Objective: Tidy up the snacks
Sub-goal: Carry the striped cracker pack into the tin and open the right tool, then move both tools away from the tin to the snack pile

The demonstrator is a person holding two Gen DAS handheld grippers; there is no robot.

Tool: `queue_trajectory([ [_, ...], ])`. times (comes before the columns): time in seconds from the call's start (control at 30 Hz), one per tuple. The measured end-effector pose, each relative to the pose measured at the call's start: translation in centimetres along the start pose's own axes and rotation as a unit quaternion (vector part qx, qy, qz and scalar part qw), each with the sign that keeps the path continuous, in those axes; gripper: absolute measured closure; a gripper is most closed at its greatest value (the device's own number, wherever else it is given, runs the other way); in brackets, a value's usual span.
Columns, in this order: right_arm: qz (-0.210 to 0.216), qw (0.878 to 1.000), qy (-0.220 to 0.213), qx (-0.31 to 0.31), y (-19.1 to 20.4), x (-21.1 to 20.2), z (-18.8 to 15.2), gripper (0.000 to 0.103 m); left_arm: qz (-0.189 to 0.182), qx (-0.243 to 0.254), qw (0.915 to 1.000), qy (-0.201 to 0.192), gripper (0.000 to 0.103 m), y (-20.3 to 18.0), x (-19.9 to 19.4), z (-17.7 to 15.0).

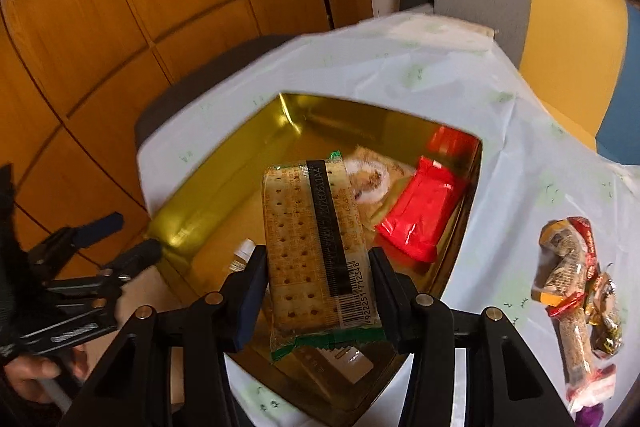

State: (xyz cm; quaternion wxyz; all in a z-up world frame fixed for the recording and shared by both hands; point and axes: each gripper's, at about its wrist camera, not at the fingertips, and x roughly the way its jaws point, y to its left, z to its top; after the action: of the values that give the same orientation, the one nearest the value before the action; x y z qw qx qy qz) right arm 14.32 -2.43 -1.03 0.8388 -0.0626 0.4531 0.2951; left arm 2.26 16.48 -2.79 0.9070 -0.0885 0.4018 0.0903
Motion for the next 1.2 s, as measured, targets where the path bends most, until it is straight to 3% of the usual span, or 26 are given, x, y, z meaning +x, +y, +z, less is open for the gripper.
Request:
queue_trajectory([
  [0.13, -0.011, 1.000, 0.019, -0.011, 0.0, 1.6, -0.5, 0.050, 0.000, 0.012, 0.9999, 0.000, 0.022, -0.6, 0.1, -0.1],
  [0.7, -0.046, 0.998, -0.041, 0.007, -0.9, -2.4, -4.0, 0.050, -0.011, 0.048, 0.9987, 0.007, 0.022, -3.3, -0.1, -0.5],
  [0.97, -0.075, 0.994, -0.069, 0.027, -2.7, -5.4, -6.0, 0.042, -0.019, 0.069, 0.9975, 0.002, 0.022, -4.9, -0.8, -0.5],
  [1.2, -0.106, 0.991, -0.069, 0.053, -5.7, -7.5, -8.9, 0.035, -0.023, 0.084, 0.9962, 0.001, 0.022, -6.0, -1.1, -0.6],
])
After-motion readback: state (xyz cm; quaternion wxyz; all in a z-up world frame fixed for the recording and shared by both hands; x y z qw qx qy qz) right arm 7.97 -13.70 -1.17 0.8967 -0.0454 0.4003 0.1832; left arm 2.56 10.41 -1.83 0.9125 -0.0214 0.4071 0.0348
